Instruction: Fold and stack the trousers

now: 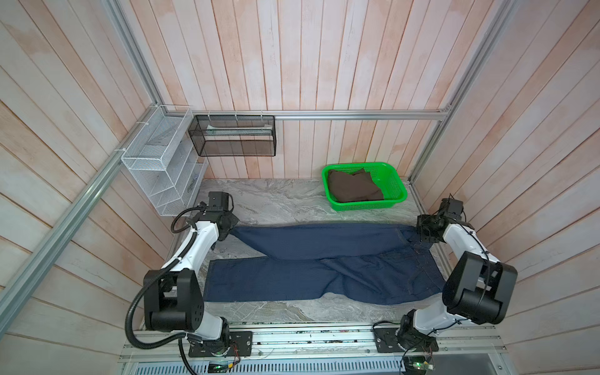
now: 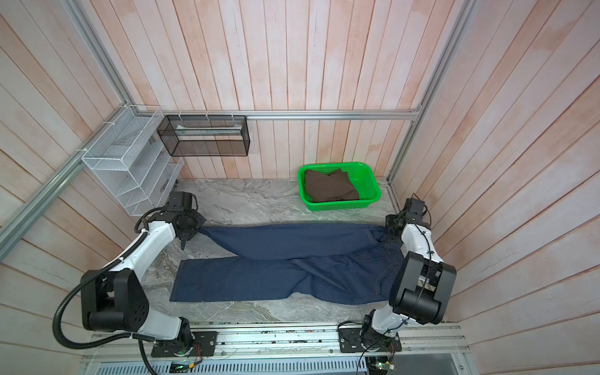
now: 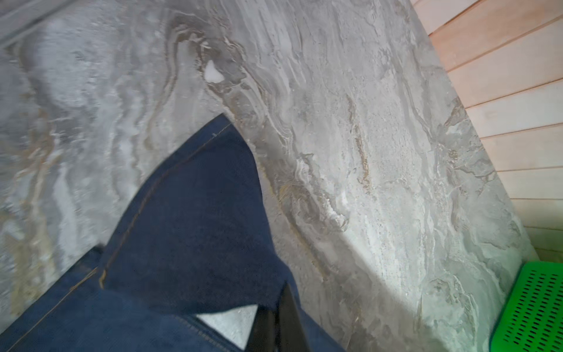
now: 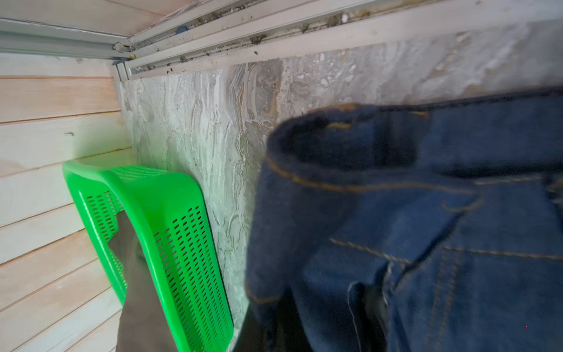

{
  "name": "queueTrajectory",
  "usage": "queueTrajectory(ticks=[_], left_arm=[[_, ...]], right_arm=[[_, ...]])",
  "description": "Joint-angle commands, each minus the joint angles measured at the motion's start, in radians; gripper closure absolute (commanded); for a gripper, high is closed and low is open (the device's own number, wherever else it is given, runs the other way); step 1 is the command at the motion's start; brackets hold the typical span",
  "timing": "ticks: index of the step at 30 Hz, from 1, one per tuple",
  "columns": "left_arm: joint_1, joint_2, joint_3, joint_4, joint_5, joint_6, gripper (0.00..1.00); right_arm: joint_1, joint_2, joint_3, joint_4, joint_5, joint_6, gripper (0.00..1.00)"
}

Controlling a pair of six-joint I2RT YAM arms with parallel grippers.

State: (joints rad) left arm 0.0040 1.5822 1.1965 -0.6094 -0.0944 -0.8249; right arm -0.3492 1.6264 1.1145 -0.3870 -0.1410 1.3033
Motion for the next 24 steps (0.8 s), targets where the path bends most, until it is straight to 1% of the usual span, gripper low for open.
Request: queueTrajectory(ticks=[1, 5, 13, 19, 24], left_arm=[[0.026, 0.088, 0.087, 0.069, 0.039, 0.069, 1.0], [0.049, 0.2, 0.173, 0.068, 0.056, 0.097, 1.0], [0.072, 0.4, 0.349, 0.034, 0.102, 0.129, 1.0], [0.08, 0.507, 0.444, 0.009, 0.12, 0.141, 1.0], [0.083, 0.553, 0.491, -0.002, 0.122, 0.148, 1.0]], right_arm=[[0.025, 0.082, 0.08, 0.033, 0.085, 0.017, 1.0], [0.059, 0.182, 0.177, 0.015, 0.113, 0.019, 1.0], [0.112, 0.327, 0.328, -0.025, 0.164, 0.032, 1.0], [0.128, 0.411, 0.404, -0.045, 0.191, 0.043, 1.0], [0.141, 0.447, 0.45, -0.058, 0.209, 0.047, 1.0]])
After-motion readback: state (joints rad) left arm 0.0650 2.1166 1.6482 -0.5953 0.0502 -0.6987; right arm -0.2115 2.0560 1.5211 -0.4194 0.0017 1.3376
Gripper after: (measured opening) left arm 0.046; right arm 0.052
